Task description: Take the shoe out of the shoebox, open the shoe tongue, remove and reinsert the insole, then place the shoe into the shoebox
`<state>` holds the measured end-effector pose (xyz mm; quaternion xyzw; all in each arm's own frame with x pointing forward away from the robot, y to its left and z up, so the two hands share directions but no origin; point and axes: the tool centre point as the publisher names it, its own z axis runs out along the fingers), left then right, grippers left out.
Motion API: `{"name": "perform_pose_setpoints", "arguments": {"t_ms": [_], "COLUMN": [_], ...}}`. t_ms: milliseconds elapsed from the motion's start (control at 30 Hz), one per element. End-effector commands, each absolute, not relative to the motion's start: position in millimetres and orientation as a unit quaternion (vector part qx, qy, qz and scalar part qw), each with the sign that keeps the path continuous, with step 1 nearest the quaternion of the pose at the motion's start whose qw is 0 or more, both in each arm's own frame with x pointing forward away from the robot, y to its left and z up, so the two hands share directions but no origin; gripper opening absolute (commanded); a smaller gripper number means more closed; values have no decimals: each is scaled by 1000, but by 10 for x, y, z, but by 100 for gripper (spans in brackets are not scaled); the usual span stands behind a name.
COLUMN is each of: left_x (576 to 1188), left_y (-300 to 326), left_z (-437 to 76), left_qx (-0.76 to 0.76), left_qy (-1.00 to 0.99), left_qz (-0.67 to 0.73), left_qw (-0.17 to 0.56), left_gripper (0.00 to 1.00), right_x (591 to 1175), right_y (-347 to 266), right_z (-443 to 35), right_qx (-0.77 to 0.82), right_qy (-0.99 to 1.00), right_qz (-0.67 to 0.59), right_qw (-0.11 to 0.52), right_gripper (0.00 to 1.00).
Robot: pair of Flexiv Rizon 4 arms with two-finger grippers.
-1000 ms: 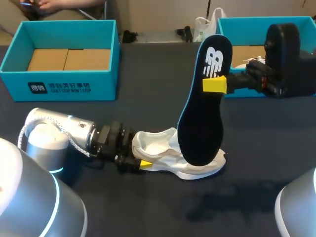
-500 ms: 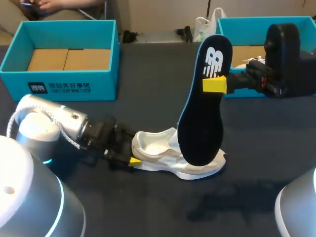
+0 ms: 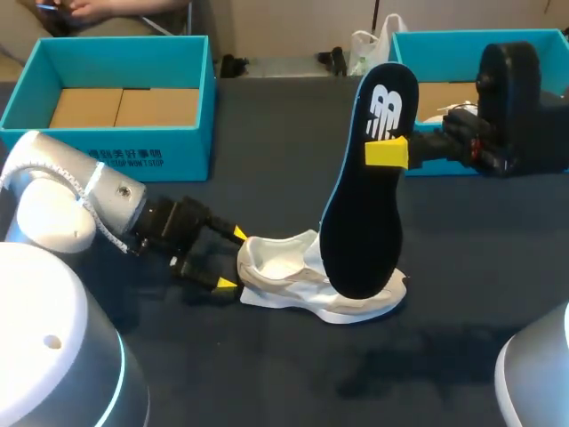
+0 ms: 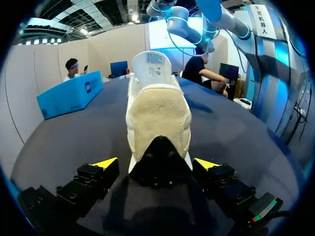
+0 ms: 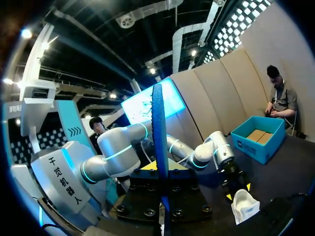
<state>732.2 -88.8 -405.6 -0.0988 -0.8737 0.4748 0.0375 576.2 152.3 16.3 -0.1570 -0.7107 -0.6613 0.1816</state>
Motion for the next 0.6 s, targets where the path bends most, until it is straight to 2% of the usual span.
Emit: {"name": "perform_pose_setpoints", "arguments": {"t_ms": [33, 400, 600], "left_x": [7245, 7237, 7199], "left_y": [-871, -861, -863], "left_z": [-4002, -3840, -3721], "left_qx": [-92, -127, -153], "left_qy": [-883, -912, -940], "left_qz": [460, 388, 303], "left_qw": [23, 17, 21], "left_gripper": [100, 100, 100], "right_x": [5780, 5780, 5780], "right_y": [1544, 1544, 1544], "right_z": [161, 161, 161], "right_qx": [-156, -156, -156], "right_qy": [-711, -711, -711], "right_qz": [-661, -661, -661], "right_qw": [182, 182, 182], "right_gripper": [0, 0, 0]}}
